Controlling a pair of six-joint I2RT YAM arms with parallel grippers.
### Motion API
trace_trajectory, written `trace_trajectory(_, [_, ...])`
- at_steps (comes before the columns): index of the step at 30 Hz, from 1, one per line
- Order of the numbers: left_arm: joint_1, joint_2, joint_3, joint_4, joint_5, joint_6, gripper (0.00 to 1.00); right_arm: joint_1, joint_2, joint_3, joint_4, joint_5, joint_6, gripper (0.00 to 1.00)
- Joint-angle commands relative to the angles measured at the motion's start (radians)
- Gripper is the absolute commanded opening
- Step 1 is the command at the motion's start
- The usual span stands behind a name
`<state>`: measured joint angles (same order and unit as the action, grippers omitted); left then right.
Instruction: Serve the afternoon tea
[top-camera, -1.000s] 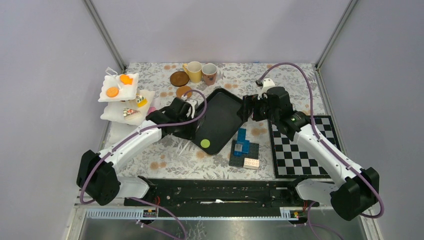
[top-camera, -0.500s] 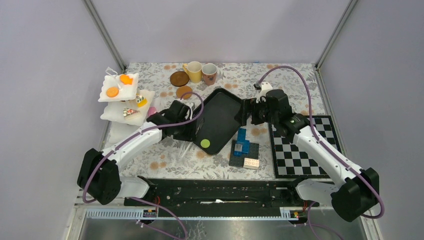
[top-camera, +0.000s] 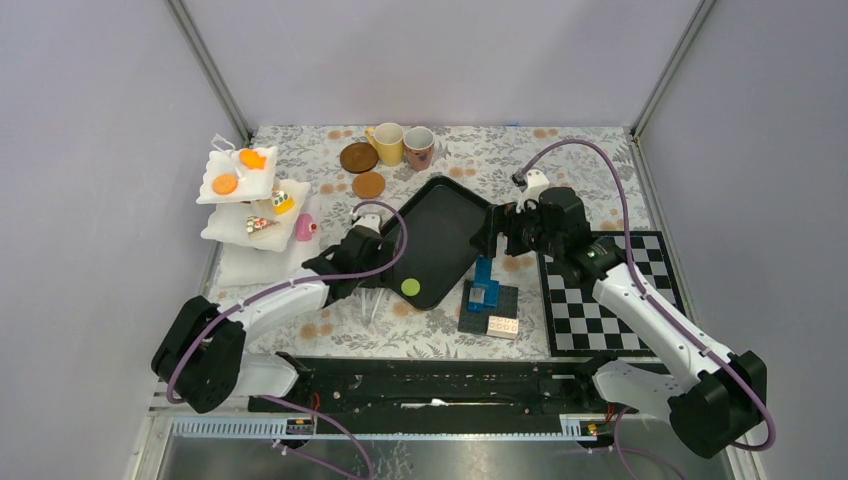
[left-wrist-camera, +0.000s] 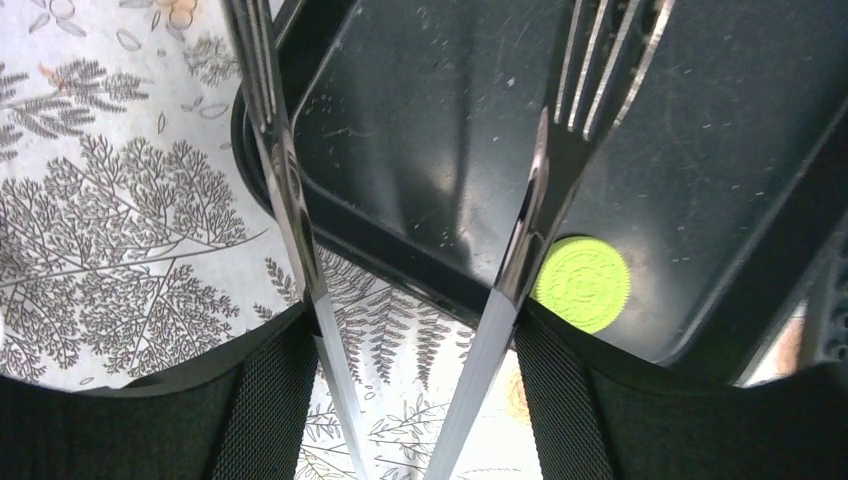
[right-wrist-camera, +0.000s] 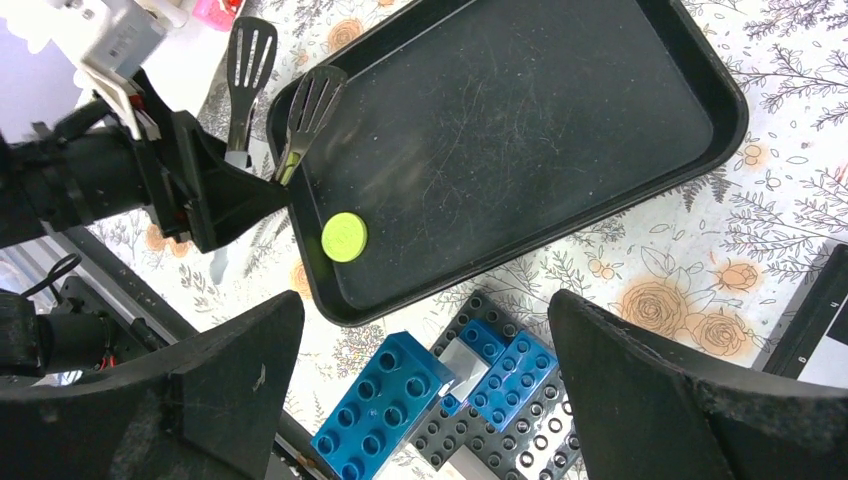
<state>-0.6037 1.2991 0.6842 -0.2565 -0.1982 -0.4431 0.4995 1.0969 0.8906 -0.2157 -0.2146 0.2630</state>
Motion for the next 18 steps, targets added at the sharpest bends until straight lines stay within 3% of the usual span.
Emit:
trace_trajectory(1, [-0.008,-0.035,-0.060,0.155,-0.088,-0.032,0.71,0.008,-0.047,-0.006,0.044,-0.037,-0.003,1.00])
trace_trajectory(5, [-0.008,-0.040,-0.084,0.207,-0.096,-0.014,0.75,0.007,-0.075,-0.011,0.023,-0.038,-0.005,1.00])
trace_trajectory(13, [-0.014,-0.075,-0.095,0.199,-0.107,-0.021,0.98,0.007,-0.109,-0.030,0.010,-0.047,0.007,1.00])
trace_trajectory(18, [-0.030,-0.127,-0.071,0.083,-0.127,-0.072,0.99,0.007,-0.118,-0.033,0.010,-0.058,0.011,1.00])
